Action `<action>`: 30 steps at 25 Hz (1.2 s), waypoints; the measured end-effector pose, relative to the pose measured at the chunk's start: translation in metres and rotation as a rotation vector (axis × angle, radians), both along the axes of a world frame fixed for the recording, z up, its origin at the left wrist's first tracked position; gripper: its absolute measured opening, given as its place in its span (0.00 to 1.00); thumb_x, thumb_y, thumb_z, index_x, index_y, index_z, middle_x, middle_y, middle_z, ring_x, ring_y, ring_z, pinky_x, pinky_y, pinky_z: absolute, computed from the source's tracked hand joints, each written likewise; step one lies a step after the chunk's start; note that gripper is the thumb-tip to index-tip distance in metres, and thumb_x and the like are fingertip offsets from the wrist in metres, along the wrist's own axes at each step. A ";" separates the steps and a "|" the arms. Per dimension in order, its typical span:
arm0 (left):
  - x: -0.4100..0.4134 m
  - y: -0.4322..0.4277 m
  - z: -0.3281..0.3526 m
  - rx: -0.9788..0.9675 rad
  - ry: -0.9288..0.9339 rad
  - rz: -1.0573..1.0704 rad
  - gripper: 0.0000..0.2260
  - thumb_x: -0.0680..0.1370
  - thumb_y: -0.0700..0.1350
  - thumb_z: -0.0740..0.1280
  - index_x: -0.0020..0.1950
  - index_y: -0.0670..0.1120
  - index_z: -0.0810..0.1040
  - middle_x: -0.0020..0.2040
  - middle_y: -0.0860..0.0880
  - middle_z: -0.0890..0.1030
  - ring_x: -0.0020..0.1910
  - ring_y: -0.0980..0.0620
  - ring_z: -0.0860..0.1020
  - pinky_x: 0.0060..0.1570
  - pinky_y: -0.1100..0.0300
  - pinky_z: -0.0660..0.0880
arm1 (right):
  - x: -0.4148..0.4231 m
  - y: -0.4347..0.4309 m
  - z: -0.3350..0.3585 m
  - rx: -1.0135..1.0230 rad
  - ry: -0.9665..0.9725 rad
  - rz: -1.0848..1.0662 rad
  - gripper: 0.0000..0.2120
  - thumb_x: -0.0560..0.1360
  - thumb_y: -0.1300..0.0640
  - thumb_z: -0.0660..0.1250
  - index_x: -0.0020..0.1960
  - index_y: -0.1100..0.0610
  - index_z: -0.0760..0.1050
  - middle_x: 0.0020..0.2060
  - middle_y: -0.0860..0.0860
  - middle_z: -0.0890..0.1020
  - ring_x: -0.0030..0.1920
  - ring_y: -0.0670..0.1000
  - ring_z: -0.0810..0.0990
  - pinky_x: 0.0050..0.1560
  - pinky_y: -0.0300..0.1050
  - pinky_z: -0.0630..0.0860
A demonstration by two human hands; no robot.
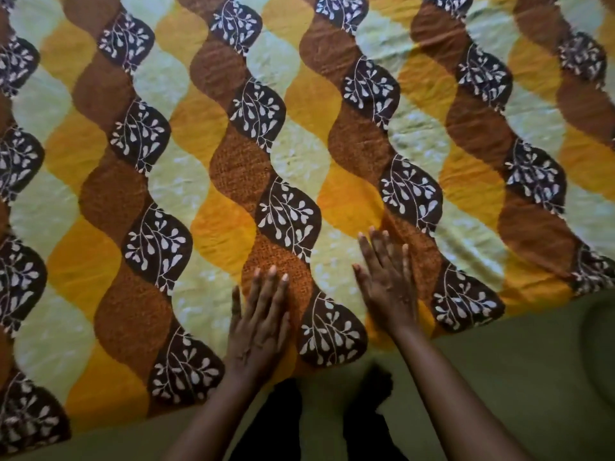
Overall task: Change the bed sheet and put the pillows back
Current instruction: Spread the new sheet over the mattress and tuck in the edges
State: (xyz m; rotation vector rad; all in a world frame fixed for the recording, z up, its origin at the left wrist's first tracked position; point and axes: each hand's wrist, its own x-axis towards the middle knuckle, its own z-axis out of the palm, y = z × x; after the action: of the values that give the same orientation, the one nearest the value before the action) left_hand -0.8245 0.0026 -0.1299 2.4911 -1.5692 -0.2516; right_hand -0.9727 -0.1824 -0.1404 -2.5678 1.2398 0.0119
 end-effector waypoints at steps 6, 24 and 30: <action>-0.104 -0.134 0.002 -0.053 0.084 -0.195 0.25 0.79 0.53 0.52 0.75 0.45 0.60 0.75 0.46 0.61 0.75 0.49 0.54 0.71 0.45 0.51 | -0.105 -0.055 0.003 -0.045 0.017 -0.228 0.29 0.79 0.40 0.42 0.74 0.52 0.60 0.74 0.51 0.62 0.74 0.51 0.56 0.72 0.52 0.48; -0.172 -0.212 -0.015 0.029 -0.036 -0.156 0.27 0.81 0.57 0.41 0.76 0.45 0.57 0.76 0.46 0.57 0.76 0.48 0.52 0.73 0.45 0.48 | -0.142 -0.275 -0.002 -0.067 -0.091 -0.147 0.33 0.74 0.37 0.38 0.76 0.48 0.52 0.76 0.49 0.52 0.76 0.51 0.48 0.73 0.52 0.40; -0.231 -0.310 -0.004 -0.070 0.026 -0.300 0.27 0.81 0.58 0.42 0.75 0.44 0.57 0.75 0.45 0.60 0.75 0.48 0.54 0.72 0.46 0.49 | -0.250 -0.315 0.003 -0.090 0.047 -0.357 0.30 0.76 0.37 0.39 0.76 0.45 0.46 0.77 0.47 0.48 0.77 0.51 0.45 0.74 0.52 0.40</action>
State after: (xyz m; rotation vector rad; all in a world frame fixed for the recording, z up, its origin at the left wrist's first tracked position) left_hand -1.0556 -0.3075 -0.1335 2.1854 -1.9029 -0.2644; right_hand -1.2232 -0.4977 -0.1374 -2.3922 1.7347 -0.0592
